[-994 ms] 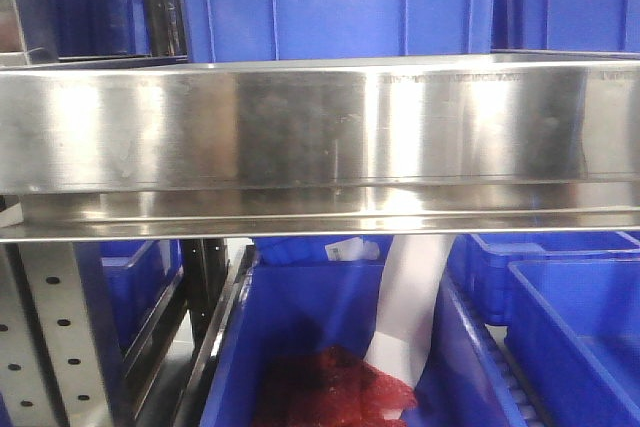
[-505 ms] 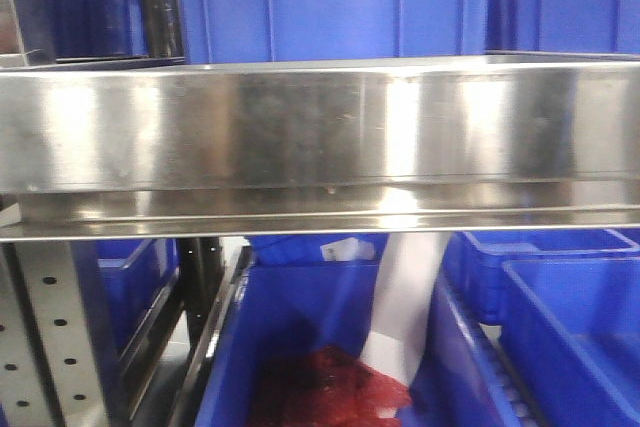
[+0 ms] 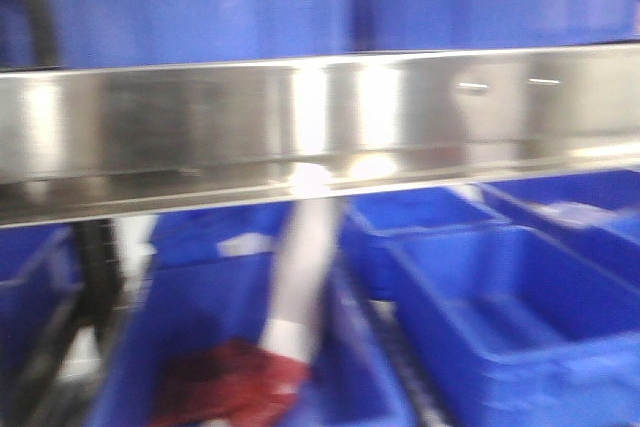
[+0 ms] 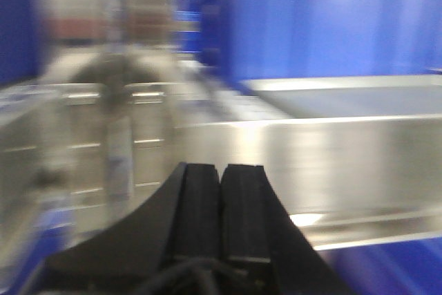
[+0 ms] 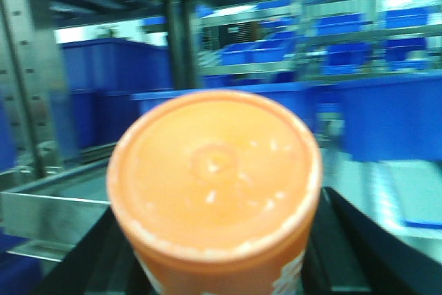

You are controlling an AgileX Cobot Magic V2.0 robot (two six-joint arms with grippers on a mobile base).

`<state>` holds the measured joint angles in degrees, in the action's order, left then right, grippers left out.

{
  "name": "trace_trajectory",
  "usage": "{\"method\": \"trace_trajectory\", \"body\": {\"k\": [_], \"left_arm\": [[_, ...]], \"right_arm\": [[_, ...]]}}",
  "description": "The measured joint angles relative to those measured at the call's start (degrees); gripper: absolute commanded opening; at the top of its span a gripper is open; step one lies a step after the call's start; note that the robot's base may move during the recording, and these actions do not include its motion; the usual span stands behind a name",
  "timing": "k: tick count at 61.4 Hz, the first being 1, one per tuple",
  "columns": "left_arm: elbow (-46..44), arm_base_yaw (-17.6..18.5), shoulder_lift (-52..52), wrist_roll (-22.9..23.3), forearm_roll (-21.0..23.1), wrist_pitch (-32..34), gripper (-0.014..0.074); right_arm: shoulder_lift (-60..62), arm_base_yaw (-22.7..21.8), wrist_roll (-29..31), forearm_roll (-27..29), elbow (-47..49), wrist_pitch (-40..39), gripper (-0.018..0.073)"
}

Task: Grab orange capacitor from left shelf to right conveyor
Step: 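Turn the base away from the shelf holding the cylinder in the right gripper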

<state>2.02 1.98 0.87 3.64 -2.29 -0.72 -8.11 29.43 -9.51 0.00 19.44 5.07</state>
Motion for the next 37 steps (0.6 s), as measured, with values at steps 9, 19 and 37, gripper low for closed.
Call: {"method": "trace_trajectory", "body": {"k": [9,19,37], "left_arm": [[0.0,0.0,0.0,0.0,0.0,0.0,-0.0126],[0.0,0.0,0.0,0.0,0.0,0.0,-0.0126],[0.0,0.0,0.0,0.0,0.0,0.0,-0.0126]], "right_arm": [[0.0,0.0,0.0,0.0,0.0,0.0,0.0046],[0.0,0.0,0.0,0.0,0.0,0.0,0.0046],[0.0,0.0,0.0,0.0,0.0,0.0,0.0046]]}}
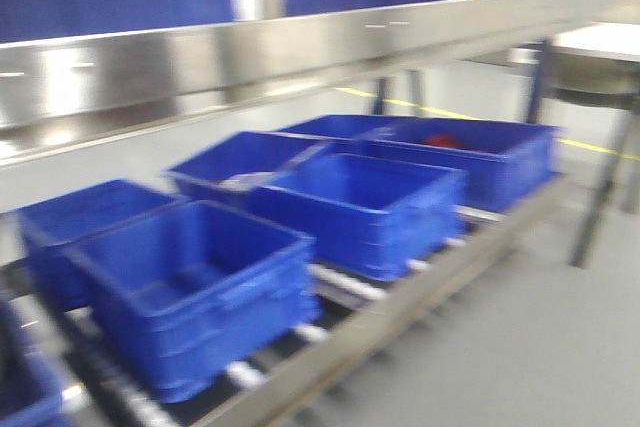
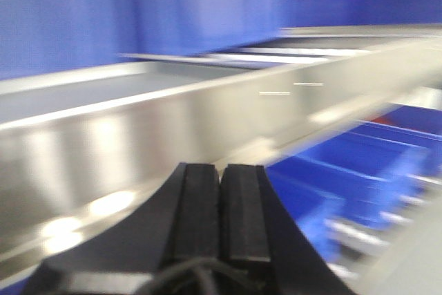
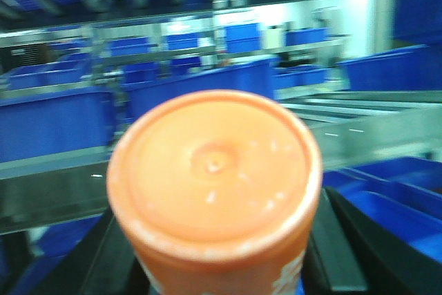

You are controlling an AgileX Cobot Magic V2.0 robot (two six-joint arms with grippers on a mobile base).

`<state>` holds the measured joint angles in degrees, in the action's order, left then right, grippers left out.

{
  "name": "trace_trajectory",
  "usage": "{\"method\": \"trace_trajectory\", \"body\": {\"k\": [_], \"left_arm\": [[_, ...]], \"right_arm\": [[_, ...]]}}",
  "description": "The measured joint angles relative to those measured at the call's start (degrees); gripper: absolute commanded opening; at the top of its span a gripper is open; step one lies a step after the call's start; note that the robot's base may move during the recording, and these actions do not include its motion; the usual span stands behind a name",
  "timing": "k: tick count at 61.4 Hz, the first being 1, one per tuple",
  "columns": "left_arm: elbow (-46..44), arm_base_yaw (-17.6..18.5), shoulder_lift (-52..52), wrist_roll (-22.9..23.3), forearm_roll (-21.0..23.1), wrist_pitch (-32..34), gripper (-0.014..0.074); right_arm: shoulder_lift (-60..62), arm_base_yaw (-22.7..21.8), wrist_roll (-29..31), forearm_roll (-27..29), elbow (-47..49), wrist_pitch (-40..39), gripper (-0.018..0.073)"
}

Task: Grab orange capacitor from left shelf to right conveyor
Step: 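Turn the base away from the shelf holding the cylinder in the right gripper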

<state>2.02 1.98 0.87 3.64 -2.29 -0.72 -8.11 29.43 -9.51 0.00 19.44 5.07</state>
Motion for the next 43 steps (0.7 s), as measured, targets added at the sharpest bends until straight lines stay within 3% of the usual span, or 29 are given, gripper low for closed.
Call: {"method": "trace_trajectory", "body": {"k": [43], "left_arm": [[0.0,0.0,0.0,0.0,0.0,0.0,-0.0126]], "right_arm": [[0.0,0.0,0.0,0.0,0.0,0.0,0.0046]]}}
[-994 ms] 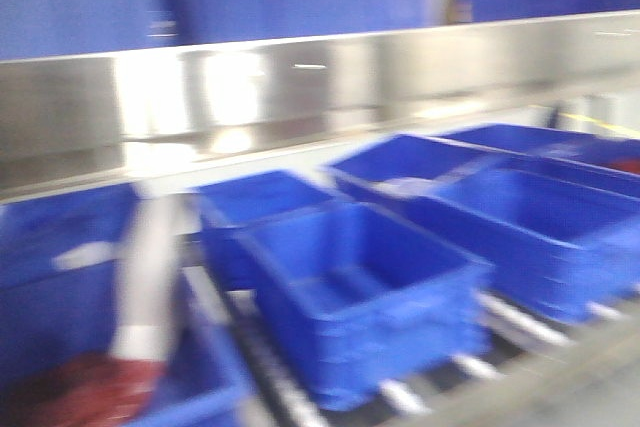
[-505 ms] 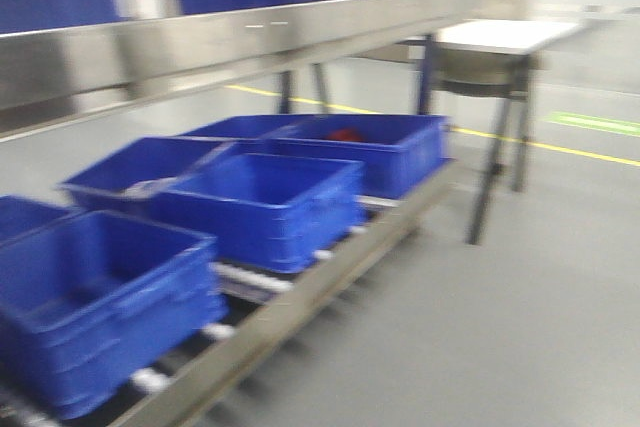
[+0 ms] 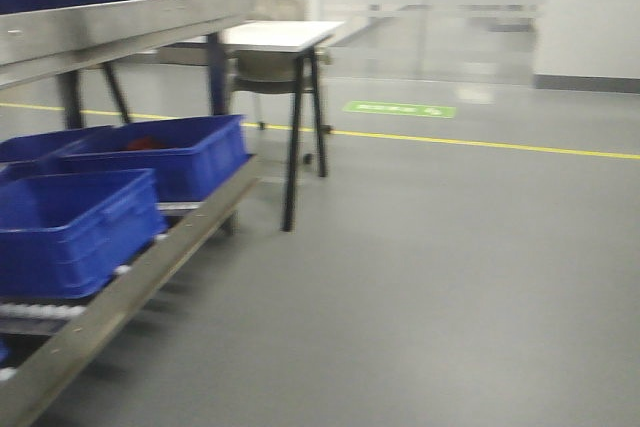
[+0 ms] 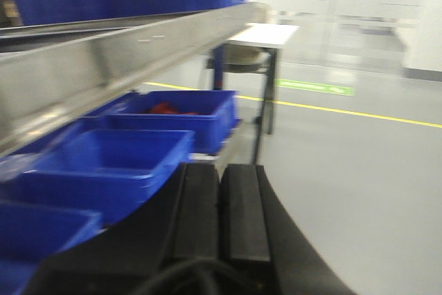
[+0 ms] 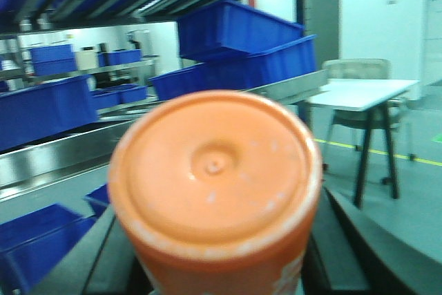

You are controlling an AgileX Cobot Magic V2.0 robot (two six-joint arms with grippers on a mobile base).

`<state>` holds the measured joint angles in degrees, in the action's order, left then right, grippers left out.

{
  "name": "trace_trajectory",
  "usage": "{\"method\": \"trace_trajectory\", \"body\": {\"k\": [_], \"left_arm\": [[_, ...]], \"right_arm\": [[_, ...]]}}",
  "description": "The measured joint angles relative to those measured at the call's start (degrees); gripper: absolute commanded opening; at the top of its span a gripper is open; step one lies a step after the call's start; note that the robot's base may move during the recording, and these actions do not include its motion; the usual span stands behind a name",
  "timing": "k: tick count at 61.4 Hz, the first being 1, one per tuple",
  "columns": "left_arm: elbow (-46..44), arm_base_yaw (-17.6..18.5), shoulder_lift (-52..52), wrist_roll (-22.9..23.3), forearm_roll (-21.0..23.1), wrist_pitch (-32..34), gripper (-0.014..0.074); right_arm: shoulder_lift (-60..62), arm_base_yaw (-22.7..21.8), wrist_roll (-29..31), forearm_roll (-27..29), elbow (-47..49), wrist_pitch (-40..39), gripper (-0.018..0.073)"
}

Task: Grab orange capacitor from left shelf to right conveyor
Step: 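Turn the base away from the shelf holding the cylinder in the right gripper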

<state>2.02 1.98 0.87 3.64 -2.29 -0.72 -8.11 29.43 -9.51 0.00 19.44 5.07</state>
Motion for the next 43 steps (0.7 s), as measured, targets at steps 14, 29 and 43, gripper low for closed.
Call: {"method": "trace_trajectory", "body": {"k": [14,29,43], "left_arm": [[0.0,0.0,0.0,0.0,0.0,0.0,-0.0126],[0.0,0.0,0.0,0.0,0.0,0.0,-0.0126],[0.0,0.0,0.0,0.0,0.0,0.0,-0.0126]], "right_arm": [[0.0,0.0,0.0,0.0,0.0,0.0,0.0046],[0.0,0.0,0.0,0.0,0.0,0.0,0.0046],[0.0,0.0,0.0,0.0,0.0,0.0,0.0046]]}}
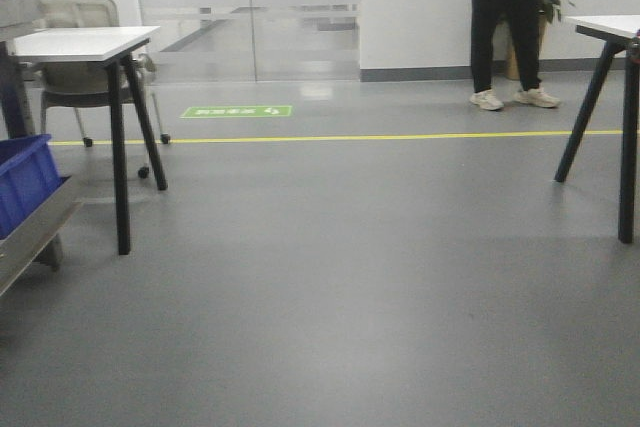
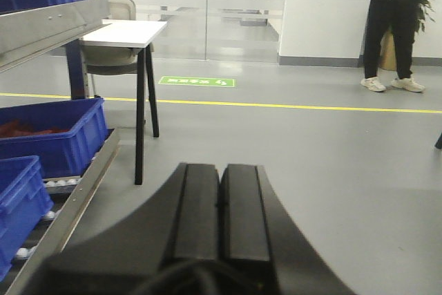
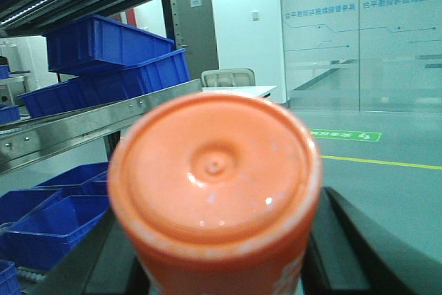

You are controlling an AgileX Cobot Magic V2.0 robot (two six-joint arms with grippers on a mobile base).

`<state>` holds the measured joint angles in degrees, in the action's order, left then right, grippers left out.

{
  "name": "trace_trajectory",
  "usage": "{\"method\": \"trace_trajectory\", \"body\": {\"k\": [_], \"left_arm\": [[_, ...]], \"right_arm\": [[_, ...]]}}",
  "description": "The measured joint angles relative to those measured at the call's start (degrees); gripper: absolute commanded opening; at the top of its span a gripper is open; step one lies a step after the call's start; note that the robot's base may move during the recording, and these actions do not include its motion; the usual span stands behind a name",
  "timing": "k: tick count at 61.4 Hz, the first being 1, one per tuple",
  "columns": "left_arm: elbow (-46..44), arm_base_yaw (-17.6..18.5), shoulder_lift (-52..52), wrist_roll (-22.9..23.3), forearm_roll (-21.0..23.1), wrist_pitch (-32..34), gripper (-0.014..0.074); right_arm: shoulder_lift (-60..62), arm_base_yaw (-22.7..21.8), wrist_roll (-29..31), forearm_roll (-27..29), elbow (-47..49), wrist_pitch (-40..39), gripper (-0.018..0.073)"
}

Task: Grab orange capacitor from left shelf to right conveyor
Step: 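Turn the base away from the shelf holding the cylinder in the right gripper, then drive the base across the floor to the red-framed conveyor table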

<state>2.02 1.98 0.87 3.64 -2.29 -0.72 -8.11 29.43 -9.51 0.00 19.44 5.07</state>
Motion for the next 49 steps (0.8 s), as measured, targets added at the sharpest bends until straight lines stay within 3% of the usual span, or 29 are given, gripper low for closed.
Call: {"method": "trace_trajectory", "body": {"k": [49], "left_arm": [[0.0,0.0,0.0,0.0,0.0,0.0,-0.0126]], "right_arm": [[0.0,0.0,0.0,0.0,0.0,0.0,0.0046]]}}
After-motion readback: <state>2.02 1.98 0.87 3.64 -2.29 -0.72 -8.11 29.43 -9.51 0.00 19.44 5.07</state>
